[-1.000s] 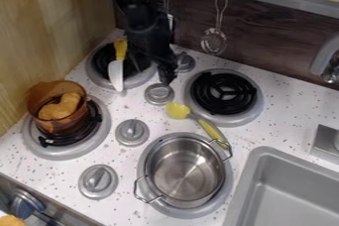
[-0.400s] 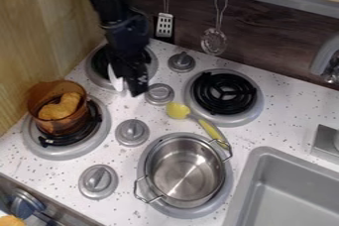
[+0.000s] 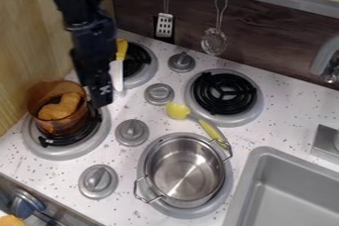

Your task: Put the brown basket in the silver pot at the bottom right burner

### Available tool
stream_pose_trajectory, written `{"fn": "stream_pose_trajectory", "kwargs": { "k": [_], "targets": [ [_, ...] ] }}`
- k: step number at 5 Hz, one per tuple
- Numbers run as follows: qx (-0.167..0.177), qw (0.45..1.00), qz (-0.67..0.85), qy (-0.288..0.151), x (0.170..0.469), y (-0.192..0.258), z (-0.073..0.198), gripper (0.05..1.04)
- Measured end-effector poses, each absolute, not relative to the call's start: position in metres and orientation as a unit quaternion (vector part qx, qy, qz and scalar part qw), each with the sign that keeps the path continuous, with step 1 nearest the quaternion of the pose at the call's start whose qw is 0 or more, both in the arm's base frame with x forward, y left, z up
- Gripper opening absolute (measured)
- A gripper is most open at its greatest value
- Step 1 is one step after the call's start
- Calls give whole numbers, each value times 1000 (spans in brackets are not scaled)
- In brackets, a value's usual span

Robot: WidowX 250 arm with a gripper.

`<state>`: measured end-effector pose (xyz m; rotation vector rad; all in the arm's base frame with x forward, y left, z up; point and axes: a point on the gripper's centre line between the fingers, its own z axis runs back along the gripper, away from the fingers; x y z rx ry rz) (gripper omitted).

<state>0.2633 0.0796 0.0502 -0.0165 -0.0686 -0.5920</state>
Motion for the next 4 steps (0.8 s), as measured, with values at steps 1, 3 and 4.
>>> {"fn": "stream_pose_trajectory", "kwargs": {
  "k": [1, 3, 4],
  "targets": [
    [4, 956, -294, -23, 244, 89, 50, 1001],
    [7, 957, -290, -32, 221, 108, 39, 1001],
    [13, 957, -287, -29, 223, 113, 34, 1001]
  ]
}}
